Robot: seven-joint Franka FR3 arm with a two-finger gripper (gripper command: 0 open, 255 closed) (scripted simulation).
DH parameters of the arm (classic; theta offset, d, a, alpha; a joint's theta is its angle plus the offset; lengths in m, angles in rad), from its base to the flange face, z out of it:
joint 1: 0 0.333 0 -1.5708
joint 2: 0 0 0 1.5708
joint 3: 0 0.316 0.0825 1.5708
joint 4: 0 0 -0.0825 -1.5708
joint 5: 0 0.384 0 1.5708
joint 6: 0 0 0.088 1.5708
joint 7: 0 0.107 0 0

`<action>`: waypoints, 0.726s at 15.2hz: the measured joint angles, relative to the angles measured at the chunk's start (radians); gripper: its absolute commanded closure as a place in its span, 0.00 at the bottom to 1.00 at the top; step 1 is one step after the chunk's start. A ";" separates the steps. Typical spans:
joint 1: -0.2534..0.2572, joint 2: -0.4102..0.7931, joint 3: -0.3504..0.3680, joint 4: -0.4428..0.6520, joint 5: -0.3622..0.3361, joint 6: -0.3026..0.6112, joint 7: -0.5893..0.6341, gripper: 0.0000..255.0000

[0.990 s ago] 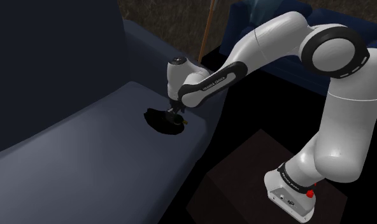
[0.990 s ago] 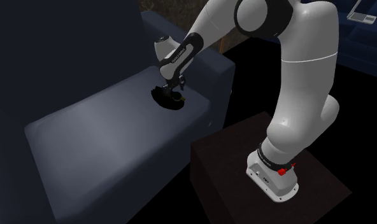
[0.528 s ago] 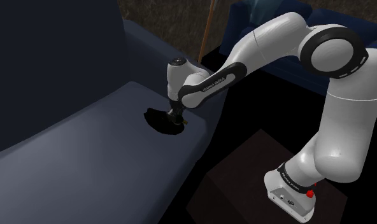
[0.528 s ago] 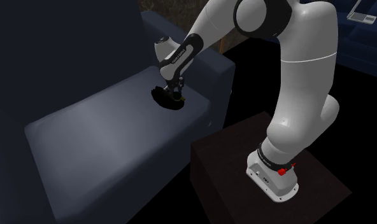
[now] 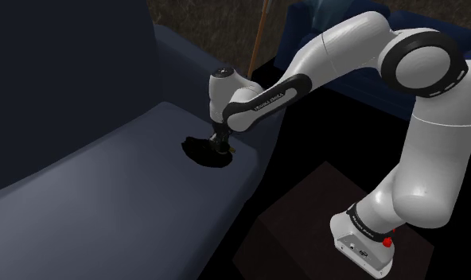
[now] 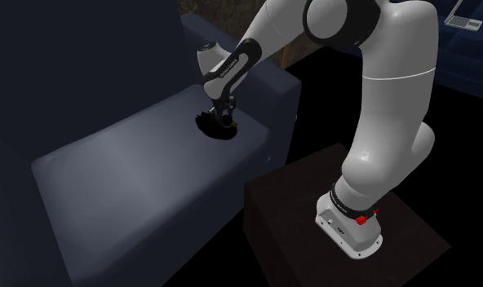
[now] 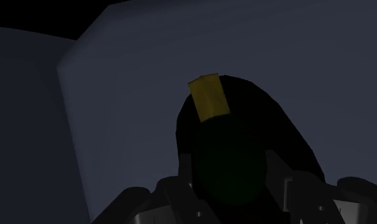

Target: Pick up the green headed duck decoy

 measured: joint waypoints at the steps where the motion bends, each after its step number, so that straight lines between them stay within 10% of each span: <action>1: -0.002 -0.011 0.003 -0.001 0.005 -0.010 -0.004 1.00; 11: -0.014 -0.097 0.022 0.021 0.045 -0.113 -0.039 1.00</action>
